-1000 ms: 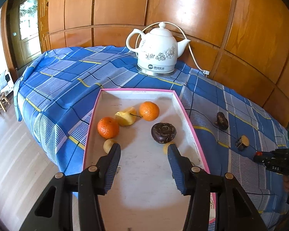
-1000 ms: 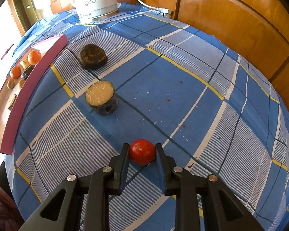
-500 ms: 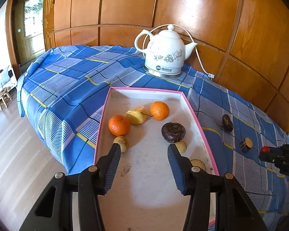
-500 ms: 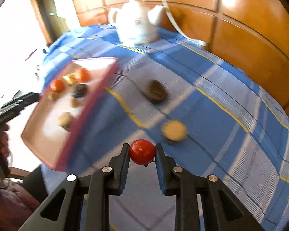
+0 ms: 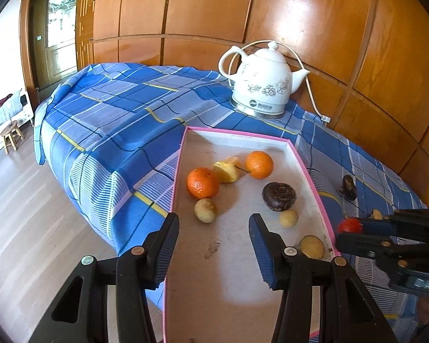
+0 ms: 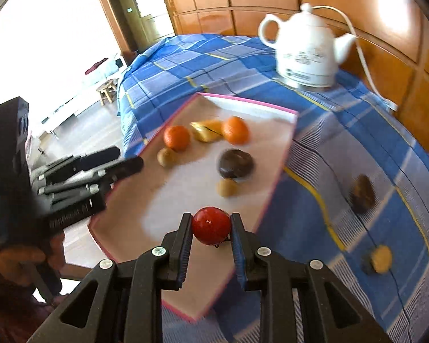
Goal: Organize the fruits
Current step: 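Carry the red tomato with the right tool into the tray and release, then withdraw both tools from the tray toward the fruit left on the bed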
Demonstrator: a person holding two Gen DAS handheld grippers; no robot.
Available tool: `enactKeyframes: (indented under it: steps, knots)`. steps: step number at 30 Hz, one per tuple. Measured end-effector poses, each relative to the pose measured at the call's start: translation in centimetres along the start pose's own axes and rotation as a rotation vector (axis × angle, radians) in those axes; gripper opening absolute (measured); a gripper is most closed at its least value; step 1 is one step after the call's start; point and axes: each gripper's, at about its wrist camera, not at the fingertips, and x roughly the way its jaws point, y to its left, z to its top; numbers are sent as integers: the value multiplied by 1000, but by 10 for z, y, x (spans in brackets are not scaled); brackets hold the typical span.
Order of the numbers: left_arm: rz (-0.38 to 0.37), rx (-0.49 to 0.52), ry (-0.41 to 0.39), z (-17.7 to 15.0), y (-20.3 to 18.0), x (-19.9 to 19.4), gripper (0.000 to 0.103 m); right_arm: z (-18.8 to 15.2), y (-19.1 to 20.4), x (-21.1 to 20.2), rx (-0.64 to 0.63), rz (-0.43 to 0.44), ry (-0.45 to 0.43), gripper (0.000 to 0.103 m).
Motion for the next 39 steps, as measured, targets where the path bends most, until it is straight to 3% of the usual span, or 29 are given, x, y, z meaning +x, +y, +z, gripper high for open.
enactKeyframes:
  steps: [16, 39]
  knots:
    - [28, -47, 6, -1, 19, 5, 51, 25, 11, 70, 60, -12, 65, 30]
    - [8, -1, 1, -2, 2, -1, 51, 0, 5, 29, 109, -48, -23, 32]
